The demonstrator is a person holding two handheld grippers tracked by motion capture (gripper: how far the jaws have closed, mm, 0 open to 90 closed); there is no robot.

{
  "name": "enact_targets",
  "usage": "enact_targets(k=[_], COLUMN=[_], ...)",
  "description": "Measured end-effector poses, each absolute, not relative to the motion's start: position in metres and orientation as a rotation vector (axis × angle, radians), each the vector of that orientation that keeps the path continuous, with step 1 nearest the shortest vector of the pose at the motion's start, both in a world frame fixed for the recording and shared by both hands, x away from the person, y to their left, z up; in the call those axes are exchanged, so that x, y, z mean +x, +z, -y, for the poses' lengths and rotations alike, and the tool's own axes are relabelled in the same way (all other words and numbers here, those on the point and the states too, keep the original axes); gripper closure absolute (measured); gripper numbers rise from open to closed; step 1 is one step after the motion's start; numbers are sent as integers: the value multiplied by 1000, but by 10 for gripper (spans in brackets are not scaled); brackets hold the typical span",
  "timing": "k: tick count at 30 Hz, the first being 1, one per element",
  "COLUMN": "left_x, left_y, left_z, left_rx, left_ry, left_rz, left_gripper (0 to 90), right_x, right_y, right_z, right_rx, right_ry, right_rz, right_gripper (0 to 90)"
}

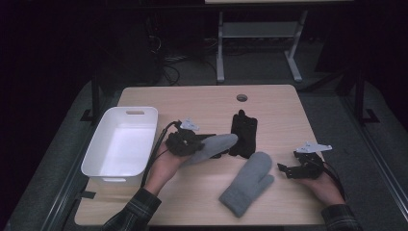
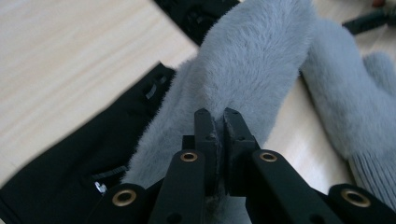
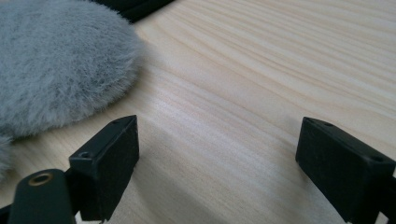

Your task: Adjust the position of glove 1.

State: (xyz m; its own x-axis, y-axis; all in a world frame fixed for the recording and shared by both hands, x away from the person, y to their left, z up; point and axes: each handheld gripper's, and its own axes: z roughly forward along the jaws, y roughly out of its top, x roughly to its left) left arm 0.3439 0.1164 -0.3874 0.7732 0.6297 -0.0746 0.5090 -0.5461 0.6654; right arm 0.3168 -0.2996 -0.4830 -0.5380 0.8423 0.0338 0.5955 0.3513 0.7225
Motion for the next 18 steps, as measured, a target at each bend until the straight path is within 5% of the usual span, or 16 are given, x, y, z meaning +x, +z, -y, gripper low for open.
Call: enact_targets(k=[13, 16, 18], left_x=[315, 311, 309], left_y=[-422, -425, -418], left_z=[-112, -110, -110], left_rx=[2310, 2305, 2285], left_ry=[123, 87, 124], left_rz=[-852, -841, -813], left_gripper=[819, 757, 628], right_x=[317, 317, 317], right_y=[-483, -483, -483], right_z=[300, 300, 300], right_rx=[1267, 1268, 1268], right_ry=[997, 998, 997], right_rz=[-2275, -2275, -2275], right_gripper=[132, 132, 132])
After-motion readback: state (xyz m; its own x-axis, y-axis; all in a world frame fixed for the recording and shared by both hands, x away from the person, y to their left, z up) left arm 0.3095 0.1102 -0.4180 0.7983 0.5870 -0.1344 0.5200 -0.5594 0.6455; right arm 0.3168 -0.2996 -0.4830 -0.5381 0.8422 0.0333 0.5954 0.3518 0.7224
